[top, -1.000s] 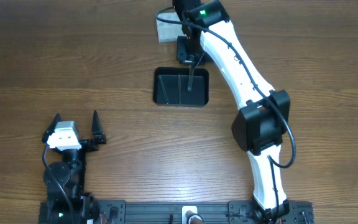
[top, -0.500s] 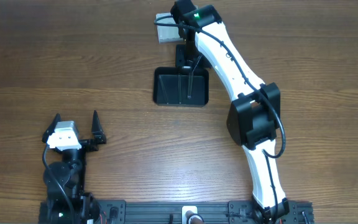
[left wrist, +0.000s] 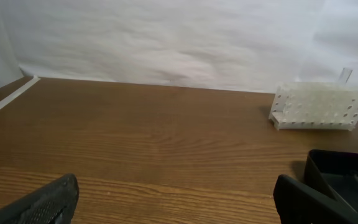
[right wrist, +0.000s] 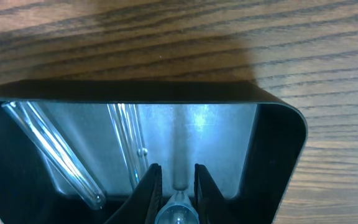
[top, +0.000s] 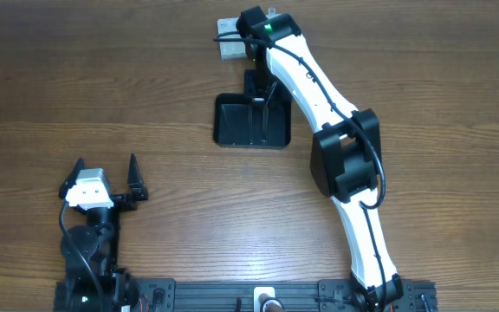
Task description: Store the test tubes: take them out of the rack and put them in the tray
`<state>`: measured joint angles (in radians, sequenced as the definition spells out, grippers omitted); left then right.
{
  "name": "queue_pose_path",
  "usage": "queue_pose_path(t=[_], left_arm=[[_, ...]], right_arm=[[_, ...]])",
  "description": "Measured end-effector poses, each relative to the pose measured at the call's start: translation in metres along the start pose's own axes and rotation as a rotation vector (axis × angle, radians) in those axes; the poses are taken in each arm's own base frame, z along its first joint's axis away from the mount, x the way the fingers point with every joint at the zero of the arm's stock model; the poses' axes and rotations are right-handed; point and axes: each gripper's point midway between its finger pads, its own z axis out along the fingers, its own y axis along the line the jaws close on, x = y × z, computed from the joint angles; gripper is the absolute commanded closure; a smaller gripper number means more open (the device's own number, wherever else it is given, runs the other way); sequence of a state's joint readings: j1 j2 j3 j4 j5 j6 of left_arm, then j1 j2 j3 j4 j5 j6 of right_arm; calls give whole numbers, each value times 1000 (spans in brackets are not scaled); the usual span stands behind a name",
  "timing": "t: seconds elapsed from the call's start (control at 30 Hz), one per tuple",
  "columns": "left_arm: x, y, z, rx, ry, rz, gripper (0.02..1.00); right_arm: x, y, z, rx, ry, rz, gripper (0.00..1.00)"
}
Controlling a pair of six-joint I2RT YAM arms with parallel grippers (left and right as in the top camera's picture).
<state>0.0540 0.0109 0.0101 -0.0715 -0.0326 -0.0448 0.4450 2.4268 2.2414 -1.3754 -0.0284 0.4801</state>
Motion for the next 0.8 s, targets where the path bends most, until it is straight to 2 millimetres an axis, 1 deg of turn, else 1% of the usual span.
queue_pose_path(t=[0.2, 0.47, 0.8], left_arm=[[0, 0, 0, 0, 0, 0, 20], [0, 0, 0, 0, 0, 0, 20], [0, 0, 0, 0, 0, 0, 20]], right_arm=[[-4, 2, 6, -3, -6, 11, 989], [-3, 1, 24, 11, 21, 16, 991], [-9, 4, 27, 0, 1, 22, 972]])
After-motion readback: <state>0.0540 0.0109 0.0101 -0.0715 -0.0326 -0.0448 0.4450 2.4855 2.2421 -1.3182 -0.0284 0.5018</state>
